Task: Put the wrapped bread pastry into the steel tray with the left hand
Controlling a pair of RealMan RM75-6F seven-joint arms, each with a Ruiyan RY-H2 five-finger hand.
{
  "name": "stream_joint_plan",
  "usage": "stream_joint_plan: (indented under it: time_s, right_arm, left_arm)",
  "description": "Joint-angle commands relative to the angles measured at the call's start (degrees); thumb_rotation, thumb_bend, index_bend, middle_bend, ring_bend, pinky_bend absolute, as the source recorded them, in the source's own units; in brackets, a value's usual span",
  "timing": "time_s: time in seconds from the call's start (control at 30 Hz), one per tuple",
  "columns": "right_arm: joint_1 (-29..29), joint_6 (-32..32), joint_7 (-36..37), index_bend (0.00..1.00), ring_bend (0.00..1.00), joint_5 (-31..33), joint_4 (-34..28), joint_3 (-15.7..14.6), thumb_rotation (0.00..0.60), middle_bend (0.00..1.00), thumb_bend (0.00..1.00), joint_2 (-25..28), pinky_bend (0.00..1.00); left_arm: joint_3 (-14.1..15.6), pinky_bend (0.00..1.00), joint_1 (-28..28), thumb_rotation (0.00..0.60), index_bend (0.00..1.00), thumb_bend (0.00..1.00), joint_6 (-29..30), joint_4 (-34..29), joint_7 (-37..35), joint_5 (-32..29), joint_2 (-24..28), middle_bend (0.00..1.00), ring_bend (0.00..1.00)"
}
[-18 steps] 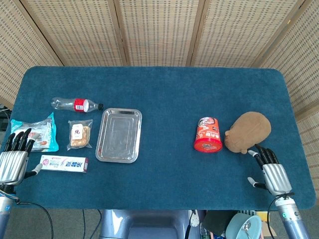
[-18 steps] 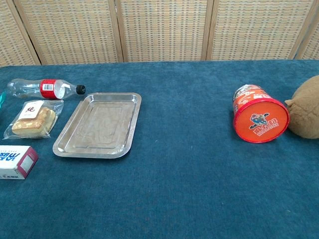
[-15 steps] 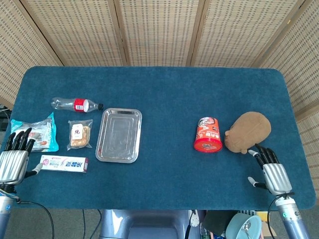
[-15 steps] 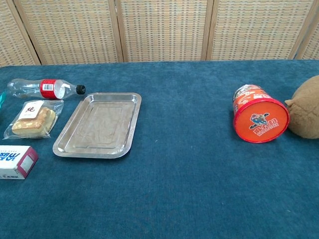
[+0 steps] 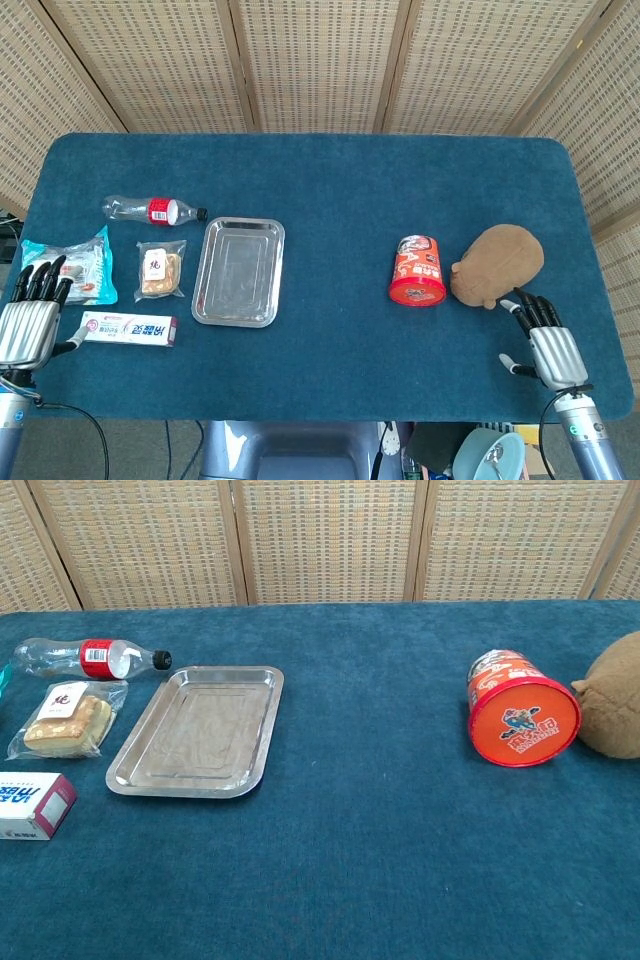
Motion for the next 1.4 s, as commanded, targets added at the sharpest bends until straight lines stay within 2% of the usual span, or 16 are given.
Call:
stream_joint_plan:
  time_s: [0.03,0.2,0.43,0.57,0.87,1.4]
  right_arm:
    - [0.0,-0.1,0.4,0.13,0.0,0.1,0.6,0.0,0.6,0.0,0.22,-0.3,0.0]
    - [-0.3,0.1,1.3,0.13,0.0,0.3,1.5,0.0,0.6,0.0,0.22,-0.5,0.0]
    - [-0.7,0.2,2.6,0.13,0.0,0.6,2.7,0.0,0.6,0.0,0.22,-0.6,0.0]
    - [-0.6,-0.2,3.4,0.13,0.0,0.8,3.8,-0.1,0.6,0.0,0.22,-1.1,0.0]
    - [-1.1,-0.3,6.1,0.13,0.0,1.4,6.3,0.1,0.6,0.0,0.22,-1.7,0.0]
    - [-1.7,0.4,9.4,0.13,0.0,1.3,9.6,0.1,0.6,0.0,0.22,-2.4,0.0]
  left_arm:
    - [-0.7,0.0,-0.7,0.6,0.11,0.24,-1.7,-0.7,-1.1,-1.4,1.0,0.0,0.0]
    - [-2.5,0.0,-2.8,0.6,0.11,0.24,-7.4,-0.8,-6.1,-5.9,3.0,0.0,0.0]
    - [-5.3,0.0,-7.3,0.6,0.11,0.24,-17.8,3.3,-11.8,-13.3,3.4,0.0,0.0]
    - [-6.5,0.0,-10.0,0.6,0.11,0.24,-22.5,6.8,-15.5,-14.2,2.2,0.0,0.0]
    - [-8.2,0.0,-15.0,0.6,0.11,0.24,-28.2,12.8,-17.7,-15.8,-1.8,0.0,0.0]
    - [-8.2,0.0,-22.0,0.6,0.11,0.23,-37.1,20.2,-20.5,-17.2,-8.9,0.0,0.0]
